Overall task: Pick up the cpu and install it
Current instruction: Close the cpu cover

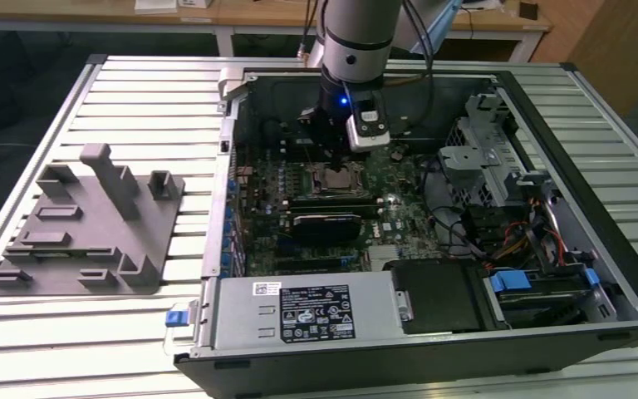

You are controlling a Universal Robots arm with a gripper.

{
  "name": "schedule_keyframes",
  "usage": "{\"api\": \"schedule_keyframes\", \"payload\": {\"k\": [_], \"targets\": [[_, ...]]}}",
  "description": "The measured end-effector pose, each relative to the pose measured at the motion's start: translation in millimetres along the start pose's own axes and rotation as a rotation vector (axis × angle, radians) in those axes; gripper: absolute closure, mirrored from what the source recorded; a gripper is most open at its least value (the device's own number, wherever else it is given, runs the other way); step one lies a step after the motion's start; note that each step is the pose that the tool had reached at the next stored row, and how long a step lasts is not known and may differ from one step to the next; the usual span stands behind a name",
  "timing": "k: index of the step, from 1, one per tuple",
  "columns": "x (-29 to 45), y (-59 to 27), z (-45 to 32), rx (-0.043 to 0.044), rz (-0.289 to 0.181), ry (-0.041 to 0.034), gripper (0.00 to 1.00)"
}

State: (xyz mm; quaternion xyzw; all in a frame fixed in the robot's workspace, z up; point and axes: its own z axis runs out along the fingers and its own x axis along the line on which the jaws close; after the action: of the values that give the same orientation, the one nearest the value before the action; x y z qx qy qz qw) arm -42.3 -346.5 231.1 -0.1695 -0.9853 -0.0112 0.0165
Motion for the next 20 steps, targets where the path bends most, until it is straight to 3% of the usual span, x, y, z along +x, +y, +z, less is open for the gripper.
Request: {"api": "schedule_keyframes", "payload": {"k": [15,20], "targets": [[-0.1,-0.1,2.2,0.0101,-0.273,0.0047,0.89],[-0.1,-0.1,2.3,0.0101,-0.285,0.004,0.89]]}}
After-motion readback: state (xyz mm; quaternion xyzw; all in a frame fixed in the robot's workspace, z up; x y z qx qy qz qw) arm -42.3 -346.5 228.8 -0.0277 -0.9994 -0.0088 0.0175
